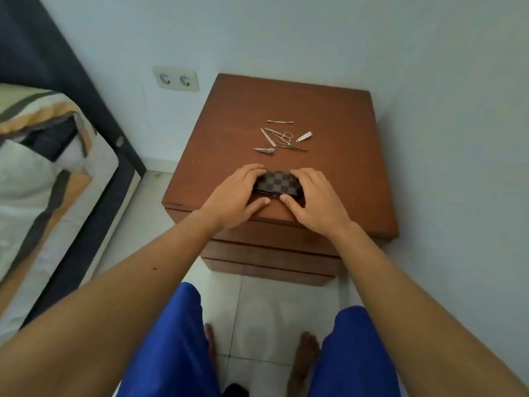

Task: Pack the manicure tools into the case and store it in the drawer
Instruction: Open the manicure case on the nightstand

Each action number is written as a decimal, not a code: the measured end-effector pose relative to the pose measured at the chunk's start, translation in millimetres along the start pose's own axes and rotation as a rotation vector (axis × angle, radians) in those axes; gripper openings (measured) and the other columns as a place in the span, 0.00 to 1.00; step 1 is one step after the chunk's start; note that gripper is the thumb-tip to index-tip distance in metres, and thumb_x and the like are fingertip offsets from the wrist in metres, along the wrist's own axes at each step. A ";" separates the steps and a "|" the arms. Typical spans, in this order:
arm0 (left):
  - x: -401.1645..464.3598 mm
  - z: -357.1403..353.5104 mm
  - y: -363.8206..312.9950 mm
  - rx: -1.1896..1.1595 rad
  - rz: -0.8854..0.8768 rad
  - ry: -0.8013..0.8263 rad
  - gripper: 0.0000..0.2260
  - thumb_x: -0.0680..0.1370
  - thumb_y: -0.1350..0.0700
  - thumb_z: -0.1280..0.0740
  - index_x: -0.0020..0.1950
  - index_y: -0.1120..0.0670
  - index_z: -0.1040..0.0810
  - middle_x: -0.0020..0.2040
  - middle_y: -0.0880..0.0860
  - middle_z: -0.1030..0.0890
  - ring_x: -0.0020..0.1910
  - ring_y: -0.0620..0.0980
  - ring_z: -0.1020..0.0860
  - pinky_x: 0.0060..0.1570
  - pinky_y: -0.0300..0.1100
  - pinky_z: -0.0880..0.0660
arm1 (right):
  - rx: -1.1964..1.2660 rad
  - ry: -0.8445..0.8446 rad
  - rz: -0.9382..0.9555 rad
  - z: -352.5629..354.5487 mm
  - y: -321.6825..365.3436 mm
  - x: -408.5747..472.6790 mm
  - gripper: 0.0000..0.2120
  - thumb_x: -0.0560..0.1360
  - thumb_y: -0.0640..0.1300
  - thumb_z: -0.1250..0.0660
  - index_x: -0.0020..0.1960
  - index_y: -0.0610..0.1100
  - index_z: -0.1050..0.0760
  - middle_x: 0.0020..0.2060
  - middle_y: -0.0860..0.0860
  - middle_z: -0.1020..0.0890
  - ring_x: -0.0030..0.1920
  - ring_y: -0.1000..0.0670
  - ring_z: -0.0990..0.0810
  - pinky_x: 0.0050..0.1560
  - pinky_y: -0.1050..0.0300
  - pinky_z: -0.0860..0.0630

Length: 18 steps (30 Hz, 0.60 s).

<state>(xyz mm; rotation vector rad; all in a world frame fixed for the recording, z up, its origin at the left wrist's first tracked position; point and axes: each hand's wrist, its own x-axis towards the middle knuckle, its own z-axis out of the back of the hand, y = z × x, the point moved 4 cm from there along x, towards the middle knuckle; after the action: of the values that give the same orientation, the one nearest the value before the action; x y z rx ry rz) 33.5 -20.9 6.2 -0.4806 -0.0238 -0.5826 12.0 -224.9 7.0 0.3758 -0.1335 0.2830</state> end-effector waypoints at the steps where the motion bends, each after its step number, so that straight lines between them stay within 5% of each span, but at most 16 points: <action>1: 0.2 -1.4 1.2 -0.014 0.002 -0.011 0.30 0.82 0.45 0.29 0.79 0.57 0.33 0.78 0.56 0.30 0.76 0.55 0.31 0.76 0.52 0.32 | 0.011 -0.016 0.008 -1.3 -0.2 -1.5 0.30 0.80 0.59 0.34 0.75 0.43 0.31 0.69 0.47 0.25 0.69 0.46 0.28 0.71 0.49 0.28; 10: 18.8 6.8 15.8 -0.060 0.043 0.024 0.31 0.76 0.43 0.23 0.76 0.51 0.27 0.71 0.52 0.23 0.69 0.53 0.27 0.70 0.52 0.28 | 0.036 0.036 0.011 8.9 -4.6 0.3 0.30 0.80 0.60 0.34 0.75 0.43 0.29 0.69 0.48 0.23 0.70 0.48 0.29 0.72 0.49 0.29; 18: 22.9 1.9 29.1 -0.312 0.156 -0.029 0.35 0.70 0.44 0.18 0.74 0.48 0.24 0.64 0.44 0.21 0.65 0.48 0.26 0.69 0.50 0.29 | 0.134 -0.035 -0.006 21.8 -13.1 13.0 0.18 0.82 0.58 0.35 0.62 0.46 0.20 0.55 0.52 0.17 0.55 0.51 0.22 0.57 0.55 0.24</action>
<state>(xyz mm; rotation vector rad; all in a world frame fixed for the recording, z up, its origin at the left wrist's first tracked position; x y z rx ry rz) 68.5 -10.9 -1.1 -0.7870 0.0777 -0.4273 26.5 -241.6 25.0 0.5141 -0.1483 0.2806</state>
